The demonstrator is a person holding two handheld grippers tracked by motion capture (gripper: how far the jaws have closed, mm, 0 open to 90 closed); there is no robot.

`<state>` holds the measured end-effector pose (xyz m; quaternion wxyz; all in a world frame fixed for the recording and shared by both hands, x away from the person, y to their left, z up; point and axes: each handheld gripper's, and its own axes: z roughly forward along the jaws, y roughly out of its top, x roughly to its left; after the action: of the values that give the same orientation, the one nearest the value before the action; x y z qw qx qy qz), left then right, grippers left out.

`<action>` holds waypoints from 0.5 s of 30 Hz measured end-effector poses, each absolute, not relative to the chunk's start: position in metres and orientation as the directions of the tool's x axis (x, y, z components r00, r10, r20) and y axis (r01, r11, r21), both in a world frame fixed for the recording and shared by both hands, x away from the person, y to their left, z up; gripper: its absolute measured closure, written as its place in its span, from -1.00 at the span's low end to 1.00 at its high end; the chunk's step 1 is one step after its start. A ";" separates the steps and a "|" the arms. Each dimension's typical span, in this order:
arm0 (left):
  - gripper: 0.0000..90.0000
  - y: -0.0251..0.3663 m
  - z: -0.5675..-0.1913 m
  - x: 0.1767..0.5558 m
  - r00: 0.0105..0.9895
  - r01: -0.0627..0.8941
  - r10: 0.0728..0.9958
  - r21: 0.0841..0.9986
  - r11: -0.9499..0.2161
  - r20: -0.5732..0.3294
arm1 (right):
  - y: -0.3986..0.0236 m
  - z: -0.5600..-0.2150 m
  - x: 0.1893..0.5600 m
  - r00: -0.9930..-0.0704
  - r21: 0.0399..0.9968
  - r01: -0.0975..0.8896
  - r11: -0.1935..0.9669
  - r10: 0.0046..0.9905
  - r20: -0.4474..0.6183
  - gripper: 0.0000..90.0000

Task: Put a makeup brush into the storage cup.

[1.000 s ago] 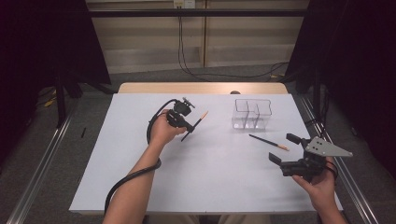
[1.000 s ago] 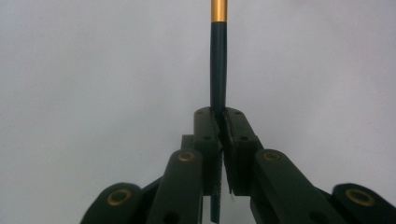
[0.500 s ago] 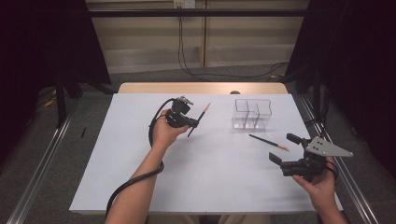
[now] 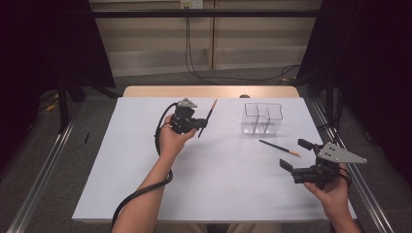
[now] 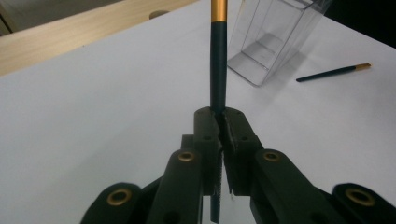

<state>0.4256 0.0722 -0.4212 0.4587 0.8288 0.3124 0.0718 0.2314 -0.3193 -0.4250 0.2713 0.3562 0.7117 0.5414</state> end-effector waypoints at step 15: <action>0.89 0.075 -0.419 0.415 0.799 0.376 0.579 0.886 -0.272 -0.162 | -0.319 -0.425 0.231 -0.601 0.964 0.212 0.160 0.799 0.000 -0.97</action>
<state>0.4151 0.0749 -0.4187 0.5225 0.7915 0.3017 0.0970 0.2313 -0.3185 -0.4252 0.2706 0.3550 0.7119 0.5421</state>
